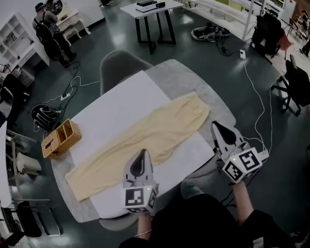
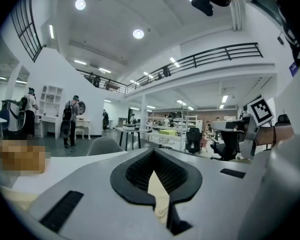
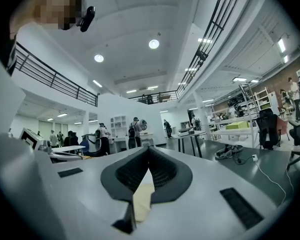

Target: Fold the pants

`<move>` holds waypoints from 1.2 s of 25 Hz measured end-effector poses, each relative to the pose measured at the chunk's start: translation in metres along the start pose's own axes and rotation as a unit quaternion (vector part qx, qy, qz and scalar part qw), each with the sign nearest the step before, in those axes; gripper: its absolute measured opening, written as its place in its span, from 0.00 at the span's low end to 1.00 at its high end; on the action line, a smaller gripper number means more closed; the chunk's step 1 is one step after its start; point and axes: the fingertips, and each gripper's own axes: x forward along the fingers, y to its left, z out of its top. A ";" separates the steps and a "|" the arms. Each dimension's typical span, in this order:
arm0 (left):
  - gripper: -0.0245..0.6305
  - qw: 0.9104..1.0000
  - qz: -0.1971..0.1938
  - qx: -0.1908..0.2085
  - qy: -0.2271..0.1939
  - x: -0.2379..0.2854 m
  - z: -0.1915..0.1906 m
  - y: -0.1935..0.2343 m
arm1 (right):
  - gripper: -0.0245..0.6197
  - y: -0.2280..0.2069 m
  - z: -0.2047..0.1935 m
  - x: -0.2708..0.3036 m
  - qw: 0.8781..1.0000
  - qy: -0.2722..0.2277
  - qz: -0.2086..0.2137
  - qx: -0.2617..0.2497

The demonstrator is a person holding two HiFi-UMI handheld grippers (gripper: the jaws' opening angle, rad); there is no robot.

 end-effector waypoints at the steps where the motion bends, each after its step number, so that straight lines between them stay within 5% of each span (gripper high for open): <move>1: 0.05 1.000 0.004 -0.003 0.003 0.008 -0.002 -0.003 | 0.06 -0.010 -0.002 0.006 1.000 0.005 0.004 0.002; 16: 0.05 0.997 0.024 -0.037 0.063 0.103 -0.043 -0.001 | 0.06 -0.085 -0.065 0.094 0.995 0.086 0.048 0.000; 30: 0.05 0.989 -0.010 -0.072 0.126 0.165 -0.098 0.007 | 0.06 -0.152 -0.148 0.154 0.981 0.194 0.012 0.017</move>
